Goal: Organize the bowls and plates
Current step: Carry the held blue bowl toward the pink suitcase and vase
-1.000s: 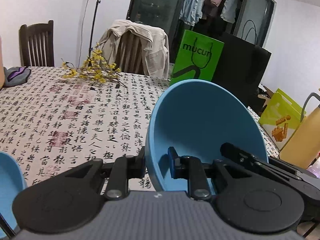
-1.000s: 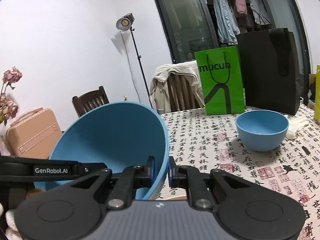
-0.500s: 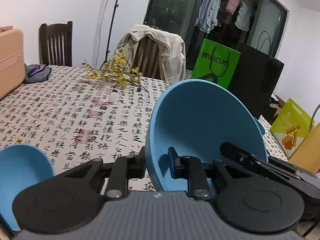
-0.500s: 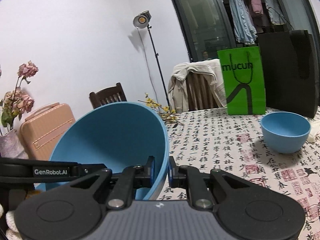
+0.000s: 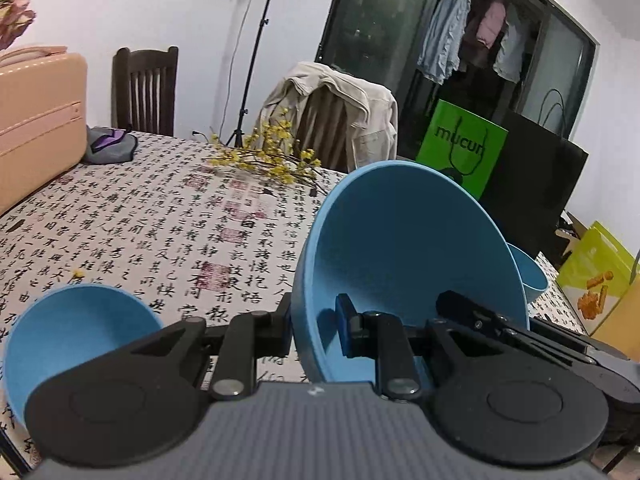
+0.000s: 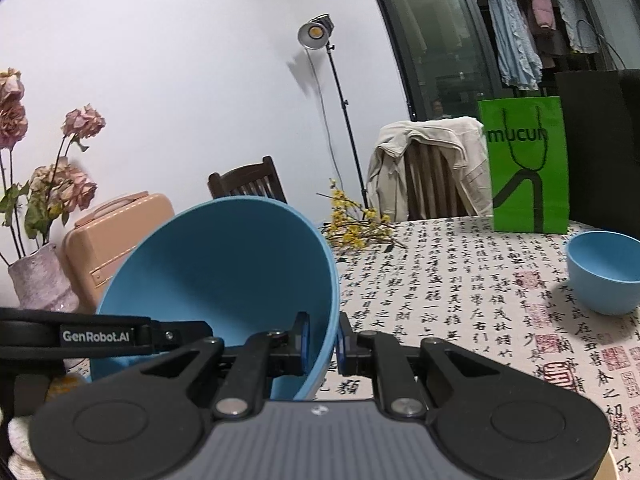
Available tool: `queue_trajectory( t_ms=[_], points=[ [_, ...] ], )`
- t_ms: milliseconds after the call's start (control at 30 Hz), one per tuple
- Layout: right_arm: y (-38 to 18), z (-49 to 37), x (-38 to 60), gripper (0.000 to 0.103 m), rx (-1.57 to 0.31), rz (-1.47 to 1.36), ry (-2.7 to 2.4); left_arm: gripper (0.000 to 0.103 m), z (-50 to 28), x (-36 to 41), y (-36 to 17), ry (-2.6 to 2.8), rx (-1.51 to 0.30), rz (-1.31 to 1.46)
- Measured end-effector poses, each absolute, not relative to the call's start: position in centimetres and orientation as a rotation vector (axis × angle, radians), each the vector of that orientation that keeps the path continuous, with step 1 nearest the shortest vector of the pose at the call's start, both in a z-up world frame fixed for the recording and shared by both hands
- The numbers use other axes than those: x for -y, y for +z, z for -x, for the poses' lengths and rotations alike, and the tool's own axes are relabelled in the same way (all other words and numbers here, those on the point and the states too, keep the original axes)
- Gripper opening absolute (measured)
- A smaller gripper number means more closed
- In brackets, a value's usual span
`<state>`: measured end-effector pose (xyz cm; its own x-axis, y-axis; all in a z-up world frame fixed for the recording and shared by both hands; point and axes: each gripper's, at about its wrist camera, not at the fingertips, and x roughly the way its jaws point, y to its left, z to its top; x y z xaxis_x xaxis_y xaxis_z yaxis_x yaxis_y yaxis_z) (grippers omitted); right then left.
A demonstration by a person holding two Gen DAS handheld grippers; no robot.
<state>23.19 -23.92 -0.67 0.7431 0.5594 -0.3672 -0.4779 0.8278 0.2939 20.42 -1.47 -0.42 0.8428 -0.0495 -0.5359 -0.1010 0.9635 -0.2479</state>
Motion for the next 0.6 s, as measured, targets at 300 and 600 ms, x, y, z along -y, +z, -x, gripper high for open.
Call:
queue_trajectory(
  t_ms=[300, 600],
  points=[
    [-0.5, -23.1, 21.9, 0.013, -0.467, -0.179, 0.599, 0.021, -19.3, -0.3, -0.1, 0.057, -0.549, 0.285],
    [-0.2, -22.9, 20.2, 0.013, -0.471, -0.172, 0.625, 0.021, -18.6, -1.9, -0.2, 0.087, -0.533, 0.302]
  ],
)
